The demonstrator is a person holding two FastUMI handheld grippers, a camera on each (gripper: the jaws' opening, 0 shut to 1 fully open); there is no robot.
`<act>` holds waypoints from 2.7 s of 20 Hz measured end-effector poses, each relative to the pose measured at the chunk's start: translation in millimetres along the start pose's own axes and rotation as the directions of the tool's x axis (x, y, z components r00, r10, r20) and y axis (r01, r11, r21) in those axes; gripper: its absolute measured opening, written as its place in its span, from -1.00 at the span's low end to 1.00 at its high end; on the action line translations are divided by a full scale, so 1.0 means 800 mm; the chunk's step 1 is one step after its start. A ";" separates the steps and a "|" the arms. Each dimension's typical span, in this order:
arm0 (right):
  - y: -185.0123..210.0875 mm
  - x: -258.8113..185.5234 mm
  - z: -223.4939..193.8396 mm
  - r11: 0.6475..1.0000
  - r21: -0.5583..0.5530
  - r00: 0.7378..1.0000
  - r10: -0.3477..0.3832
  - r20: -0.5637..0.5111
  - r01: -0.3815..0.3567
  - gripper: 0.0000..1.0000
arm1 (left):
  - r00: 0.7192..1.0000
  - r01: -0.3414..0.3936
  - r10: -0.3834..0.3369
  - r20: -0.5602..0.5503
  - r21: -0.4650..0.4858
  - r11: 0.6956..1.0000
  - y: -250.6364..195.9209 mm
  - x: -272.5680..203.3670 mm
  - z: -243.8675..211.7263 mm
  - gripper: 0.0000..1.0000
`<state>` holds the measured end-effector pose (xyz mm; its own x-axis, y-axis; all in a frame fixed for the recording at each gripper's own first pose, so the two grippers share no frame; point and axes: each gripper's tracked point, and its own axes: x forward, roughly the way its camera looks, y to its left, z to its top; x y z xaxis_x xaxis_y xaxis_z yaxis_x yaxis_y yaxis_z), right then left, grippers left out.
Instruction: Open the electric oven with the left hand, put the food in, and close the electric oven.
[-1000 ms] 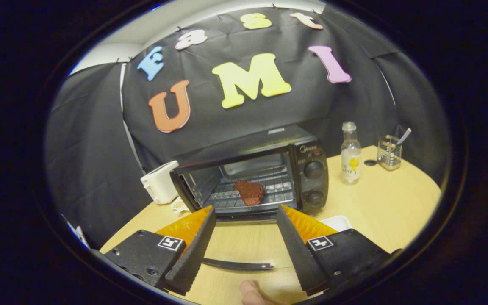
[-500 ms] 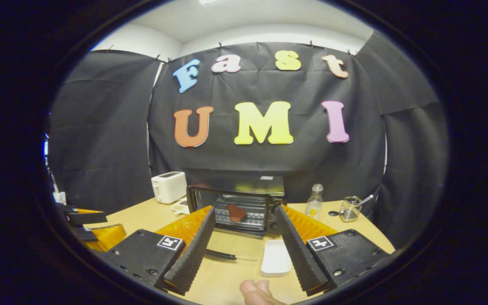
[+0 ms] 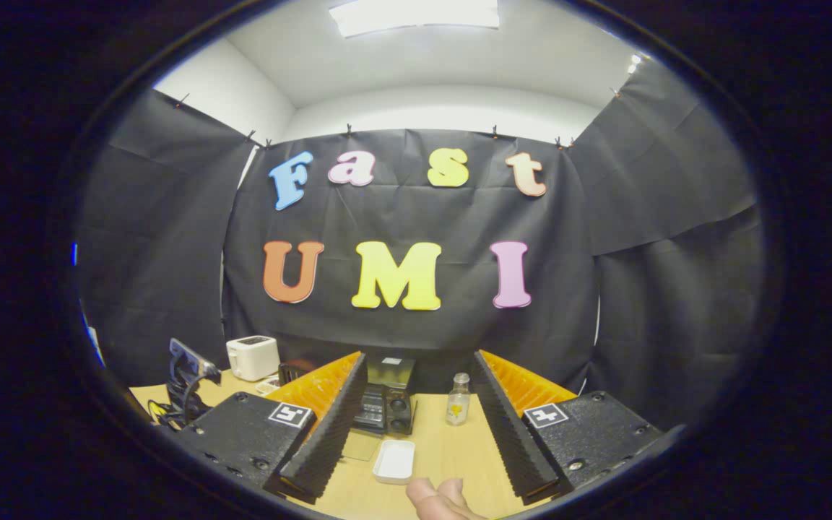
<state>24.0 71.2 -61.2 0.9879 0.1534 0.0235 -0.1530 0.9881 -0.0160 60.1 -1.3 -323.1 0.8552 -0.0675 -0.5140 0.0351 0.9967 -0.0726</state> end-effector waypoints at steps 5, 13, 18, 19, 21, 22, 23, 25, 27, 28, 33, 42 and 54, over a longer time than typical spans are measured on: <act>-0.058 -0.011 0.015 0.997 -0.003 0.997 -0.075 0.027 0.075 0.85 | 0.997 0.021 -0.020 -0.076 0.006 1.000 -0.026 0.055 -0.025 0.91; -0.105 -0.002 -0.022 0.994 0.046 0.995 -0.098 -0.011 0.099 0.84 | 0.983 -0.018 0.025 -0.180 0.036 0.999 -0.033 0.112 -0.056 0.90; -0.117 0.004 -0.039 0.991 0.077 0.994 -0.105 -0.039 0.107 0.85 | 0.977 -0.038 0.042 -0.210 0.026 0.999 -0.031 0.126 -0.060 0.93; -0.120 0.003 -0.040 0.990 0.081 0.993 -0.108 -0.041 0.111 0.84 | 0.976 -0.036 0.042 -0.213 0.032 0.999 -0.031 0.125 -0.058 0.92; -0.120 0.004 -0.044 0.989 0.090 0.992 -0.114 -0.047 0.118 0.84 | 0.974 -0.038 0.042 -0.225 0.025 0.999 -0.031 0.124 -0.059 0.92; -0.117 0.002 -0.046 0.988 0.098 0.992 -0.111 -0.054 0.116 0.84 | 0.973 -0.038 0.043 -0.228 0.027 0.999 -0.032 0.124 -0.056 0.92; -0.112 0.001 -0.051 0.988 0.106 0.993 -0.101 -0.066 0.108 0.84 | 0.972 -0.040 0.044 -0.232 0.022 0.999 -0.031 0.123 -0.055 0.92; -0.103 0.001 -0.064 0.990 0.109 0.992 -0.078 -0.097 0.089 0.84 | 0.972 -0.039 0.042 -0.230 0.019 0.999 -0.032 0.121 -0.050 0.92; -0.105 0.006 -0.067 0.989 0.105 0.990 -0.089 -0.108 0.100 0.85 | 0.975 -0.039 0.043 -0.218 0.022 0.999 -0.032 0.118 -0.042 0.92; -0.106 0.004 -0.065 0.989 0.100 0.990 -0.099 -0.105 0.109 0.85 | 0.977 -0.039 0.042 -0.210 0.022 0.999 -0.031 0.117 -0.036 0.92; -0.103 -0.005 -0.059 0.990 0.081 0.990 -0.112 -0.092 0.119 0.84 | 0.988 -0.042 0.045 -0.149 0.026 0.999 -0.030 0.109 0.003 0.92; -0.101 -0.026 -0.046 0.989 0.063 0.989 -0.126 -0.074 0.130 0.85 | 0.999 -0.021 0.021 -0.045 -0.008 1.000 -0.021 0.115 0.075 0.89; -0.102 -0.037 -0.046 0.987 0.074 0.988 -0.133 -0.081 0.139 0.83 | 0.997 -0.010 0.011 0.079 -0.014 1.000 -0.007 0.158 0.157 0.97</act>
<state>8.4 -14.2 -97.4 0.9983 0.0188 -0.0560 -0.0153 0.9980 0.0620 233.3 -9.6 -280.1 0.8937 -0.0528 -0.4455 0.0193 0.9967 -0.0794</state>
